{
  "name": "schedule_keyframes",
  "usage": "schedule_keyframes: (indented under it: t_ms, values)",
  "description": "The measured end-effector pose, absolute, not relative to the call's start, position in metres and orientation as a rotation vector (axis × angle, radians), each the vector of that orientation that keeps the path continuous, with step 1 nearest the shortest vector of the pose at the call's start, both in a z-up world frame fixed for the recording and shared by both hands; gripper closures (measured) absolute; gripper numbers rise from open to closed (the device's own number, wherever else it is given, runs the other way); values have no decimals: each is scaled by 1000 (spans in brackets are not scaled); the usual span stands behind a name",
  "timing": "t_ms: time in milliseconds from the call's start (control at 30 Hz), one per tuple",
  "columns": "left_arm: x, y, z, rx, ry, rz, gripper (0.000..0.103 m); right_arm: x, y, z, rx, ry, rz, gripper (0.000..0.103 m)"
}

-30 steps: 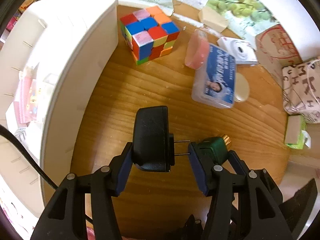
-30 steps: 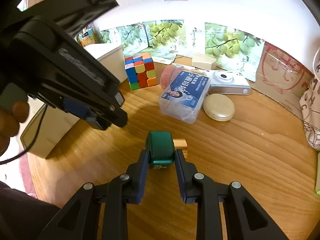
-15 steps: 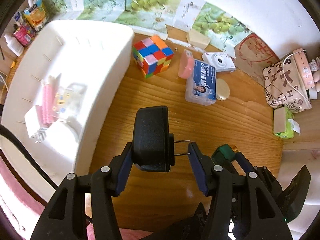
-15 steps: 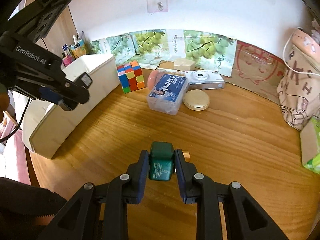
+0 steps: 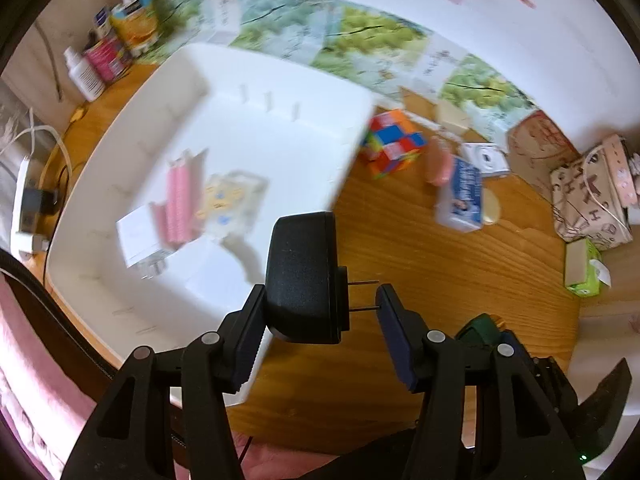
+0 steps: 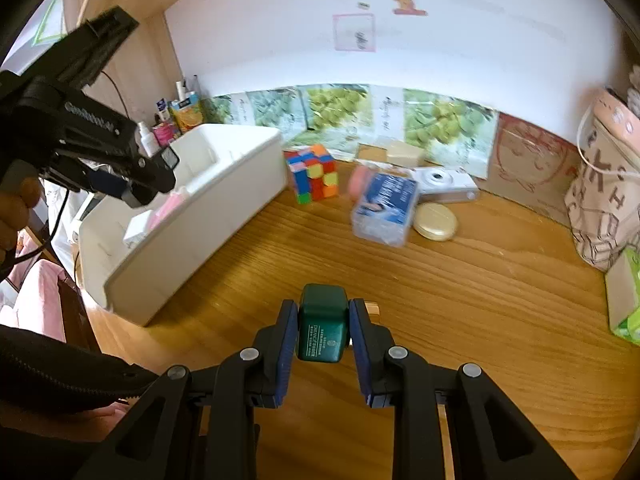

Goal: Organize rigid objects
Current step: 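Lift the black plug with the left gripper while the right gripper lifts the green bottle toward the tray, then lower the black plug into the tray and open the left gripper while the right gripper releases the green bottle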

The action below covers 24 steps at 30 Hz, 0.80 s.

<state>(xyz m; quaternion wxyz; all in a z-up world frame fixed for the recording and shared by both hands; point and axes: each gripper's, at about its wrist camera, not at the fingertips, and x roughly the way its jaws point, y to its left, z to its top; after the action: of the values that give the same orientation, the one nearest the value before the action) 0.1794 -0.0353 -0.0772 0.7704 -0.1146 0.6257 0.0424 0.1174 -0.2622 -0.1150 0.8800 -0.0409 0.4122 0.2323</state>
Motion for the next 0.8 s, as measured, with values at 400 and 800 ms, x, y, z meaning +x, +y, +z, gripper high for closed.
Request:
schedule_keyframes:
  t_ms: [400,800]
  values:
    - [165,36,-82,-275,1378,159,44,114,-194,-93,-96,791,532,77]
    - [169,91,-92,-236,1420,174,44,108,-131,-65,-69,673,564,76]
